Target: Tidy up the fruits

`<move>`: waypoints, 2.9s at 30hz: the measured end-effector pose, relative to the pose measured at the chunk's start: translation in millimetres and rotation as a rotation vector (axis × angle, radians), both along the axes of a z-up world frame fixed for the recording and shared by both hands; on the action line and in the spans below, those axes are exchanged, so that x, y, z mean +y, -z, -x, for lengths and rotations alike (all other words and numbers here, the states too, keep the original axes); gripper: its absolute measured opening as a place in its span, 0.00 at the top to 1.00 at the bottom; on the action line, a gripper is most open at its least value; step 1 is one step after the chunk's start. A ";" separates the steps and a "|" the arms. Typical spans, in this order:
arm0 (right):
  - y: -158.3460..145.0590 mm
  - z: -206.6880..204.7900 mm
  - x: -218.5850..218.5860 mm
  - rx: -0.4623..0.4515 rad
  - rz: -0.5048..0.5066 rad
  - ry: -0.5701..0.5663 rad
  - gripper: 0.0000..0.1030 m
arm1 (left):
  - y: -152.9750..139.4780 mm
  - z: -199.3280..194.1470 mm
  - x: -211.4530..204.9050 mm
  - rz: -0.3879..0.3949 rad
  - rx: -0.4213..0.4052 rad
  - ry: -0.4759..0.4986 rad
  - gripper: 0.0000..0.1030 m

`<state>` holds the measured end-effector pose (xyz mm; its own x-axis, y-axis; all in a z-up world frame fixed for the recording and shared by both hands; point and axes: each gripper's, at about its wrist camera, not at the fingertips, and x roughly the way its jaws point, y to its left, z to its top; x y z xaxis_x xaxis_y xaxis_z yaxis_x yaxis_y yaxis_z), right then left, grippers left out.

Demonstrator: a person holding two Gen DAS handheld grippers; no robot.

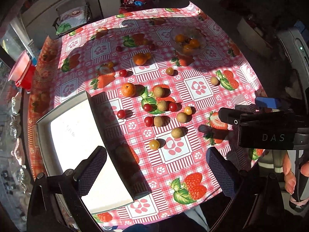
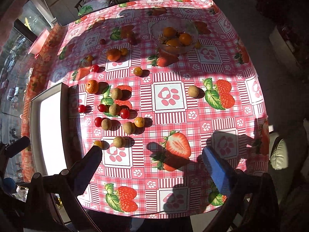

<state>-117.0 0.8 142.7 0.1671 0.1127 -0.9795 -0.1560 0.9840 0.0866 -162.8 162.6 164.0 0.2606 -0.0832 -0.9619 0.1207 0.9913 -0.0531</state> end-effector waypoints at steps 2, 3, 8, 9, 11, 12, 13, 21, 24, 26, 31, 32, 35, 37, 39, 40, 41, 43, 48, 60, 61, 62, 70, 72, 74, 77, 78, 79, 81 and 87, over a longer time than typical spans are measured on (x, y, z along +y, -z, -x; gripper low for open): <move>-4.0 1.1 2.5 -0.007 0.000 -0.002 0.00 | -2.8 0.6 0.4 -0.039 -0.005 0.004 0.00; -5.2 2.1 4.2 -0.010 0.002 -0.005 0.00 | -4.8 0.8 1.4 -0.054 -0.009 0.005 0.00; -7.6 3.9 8.9 -0.006 0.002 -0.002 0.00 | -10.9 0.6 7.4 -0.057 -0.026 -0.010 0.00; -7.5 4.1 10.0 -0.002 -0.001 0.002 0.00 | -12.5 0.9 6.1 -0.068 -0.032 -0.015 0.00; -7.6 4.4 11.9 0.002 -0.007 0.002 0.00 | -15.9 0.2 6.5 -0.073 -0.045 -0.018 0.00; -8.0 4.6 13.3 0.001 -0.007 -0.002 0.00 | -16.5 -0.2 7.8 -0.070 -0.047 -0.020 0.00; -8.4 5.0 15.2 0.000 -0.003 -0.007 0.00 | -16.4 -1.0 8.3 -0.071 -0.042 -0.022 0.00; -13.1 2.6 21.2 -0.009 0.001 -0.024 0.00 | -12.8 -3.1 14.0 -0.071 -0.017 -0.054 0.00; -13.3 1.5 21.6 -0.004 0.001 -0.026 0.00 | -11.2 -3.5 14.9 -0.072 -0.011 -0.060 0.00; -13.2 1.7 22.0 -0.006 0.002 -0.027 0.00 | -10.8 -3.9 15.5 -0.069 -0.009 -0.061 0.00; -12.8 -0.7 23.7 -0.007 0.005 -0.032 0.00 | -11.5 -4.3 13.4 -0.079 -0.014 -0.057 0.00; -12.8 -0.7 23.9 -0.006 0.006 -0.031 0.00 | -11.8 -4.6 13.4 -0.080 -0.016 -0.057 0.00; -12.7 -1.0 24.5 -0.006 0.006 -0.030 0.00 | -11.3 -5.9 14.1 -0.082 -0.014 -0.061 0.00; -12.3 -1.5 24.9 -0.005 0.008 -0.030 0.00 | -9.5 -7.1 14.9 -0.078 -0.004 -0.064 0.00; -12.3 -1.2 25.1 -0.005 0.007 -0.027 0.00 | -6.6 -8.5 14.7 -0.066 0.012 -0.057 0.00; -11.9 -1.8 25.2 -0.003 0.007 -0.027 0.00 | -5.7 -8.8 13.7 -0.067 0.017 -0.055 0.00; -12.0 -1.3 25.3 -0.005 0.008 -0.027 0.00 | -5.4 -9.5 13.2 -0.070 0.018 -0.053 0.00; -11.6 -1.8 25.5 -0.004 0.009 -0.027 0.00 | -5.6 -10.4 12.1 -0.074 0.016 -0.048 0.00; -7.6 -5.7 25.4 0.006 0.012 -0.031 0.00 | -1.7 -14.0 11.4 -0.091 0.028 -0.048 0.00; 1.5 -16.2 25.8 0.042 0.017 -0.041 0.00 | 7.4 -24.1 19.3 -0.091 0.055 -0.083 0.00; 2.2 -16.9 25.6 0.044 0.018 -0.040 0.00 | 8.3 -25.3 20.4 -0.090 0.059 -0.087 0.00; 2.7 -18.3 25.0 0.047 0.019 -0.040 0.00 | 9.4 -26.4 21.6 -0.089 0.062 -0.092 0.00; 11.2 -26.8 17.2 0.073 0.024 -0.018 0.00 | 21.1 -39.4 32.8 -0.091 0.090 -0.139 0.00; 14.4 -28.5 15.9 0.081 0.025 -0.012 0.00 | 23.8 -44.0 34.4 -0.095 0.091 -0.143 0.00; 18.1 -30.6 15.4 0.089 0.028 -0.010 0.00 | 27.3 -49.1 35.3 -0.097 0.095 -0.146 0.00; 24.2 -34.3 15.3 0.103 0.030 -0.009 0.00 | 32.6 -56.2 35.8 -0.100 0.100 -0.150 0.00; 26.1 -35.5 15.5 0.107 0.031 -0.010 0.00 | 34.5 -59.1 35.9 -0.101 0.101 -0.151 0.00; 28.4 -37.0 16.0 0.110 0.033 -0.012 0.00 | 36.4 -61.6 36.2 -0.101 0.103 -0.153 0.00; 32.8 -41.0 16.7 0.116 0.037 -0.019 0.00 | 41.1 -66.9 36.9 -0.099 0.105 -0.159 0.00; 50.0 -58.5 17.3 0.128 0.038 -0.025 0.00 | 62.5 -86.0 37.0 -0.097 0.111 -0.177 0.00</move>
